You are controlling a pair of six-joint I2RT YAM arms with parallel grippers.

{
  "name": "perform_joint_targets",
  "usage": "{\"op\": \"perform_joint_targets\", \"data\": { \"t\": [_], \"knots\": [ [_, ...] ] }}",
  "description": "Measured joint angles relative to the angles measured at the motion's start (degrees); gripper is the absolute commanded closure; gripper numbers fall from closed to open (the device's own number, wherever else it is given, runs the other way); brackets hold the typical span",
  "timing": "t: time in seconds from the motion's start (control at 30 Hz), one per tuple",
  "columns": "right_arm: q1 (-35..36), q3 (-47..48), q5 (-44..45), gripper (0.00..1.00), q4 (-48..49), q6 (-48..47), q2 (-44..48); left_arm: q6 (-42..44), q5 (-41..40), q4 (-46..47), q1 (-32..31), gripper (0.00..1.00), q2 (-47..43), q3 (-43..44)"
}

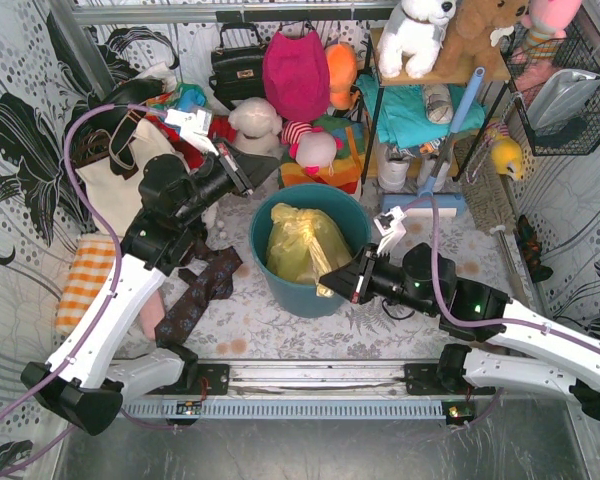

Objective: Tie the trash bag

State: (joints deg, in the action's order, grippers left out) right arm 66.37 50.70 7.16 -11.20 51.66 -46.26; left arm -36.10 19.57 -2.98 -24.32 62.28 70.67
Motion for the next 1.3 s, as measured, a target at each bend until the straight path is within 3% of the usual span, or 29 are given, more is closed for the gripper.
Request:
{"op": "perform_joint_targets", "data": {
  "t": [0.07, 0.1, 0.2, 0.27, 0.5, 0.63, 0.93, 1.3],
  "knots": [
    [0.0, -0.2, 0.0, 1.00, -0.4, 0.0, 0.0, 0.6, -1.5, -1.4, 0.0, 1.00, 0.0, 0.0],
    [0.0, -0.2, 0.0, 1.00, -0.5, 0.0, 0.0, 0.9, -1.8, -1.9, 0.0, 0.94, 0.0, 0.0],
    [0.0, -0.2, 0.0, 1.00, -0.6, 0.0, -0.3, 1.4, -1.9, -2.5, 0.0, 0.63, 0.0, -0.1],
    [0.0, -0.2, 0.0, 1.00, -0.6, 0.0, -0.7, 1.7, -1.4, -3.1, 0.0, 0.49, -0.2, -0.1],
    [0.0, -0.2, 0.4, 1.00, -0.3, 0.0, -1.0, 1.8, -1.6, -10.8, 0.0, 0.27, -1.9, -0.1],
    [0.0, -0.2, 0.7, 1.00, -0.3, 0.0, -1.1, 1.0, -1.6, -16.0, 0.0, 0.22, -3.1, -0.1],
    [0.0, -0.1, 1.0, 1.00, 0.2, -0.2, -1.9, 4.7, -0.3, -23.9, 0.0, 0.22, -5.1, 0.3],
    [0.0, -0.1, 1.0, 1.00, 0.5, -0.2, -2.1, 3.3, 7.9, -23.9, 0.0, 0.25, -2.8, -2.5]
  ]
}}
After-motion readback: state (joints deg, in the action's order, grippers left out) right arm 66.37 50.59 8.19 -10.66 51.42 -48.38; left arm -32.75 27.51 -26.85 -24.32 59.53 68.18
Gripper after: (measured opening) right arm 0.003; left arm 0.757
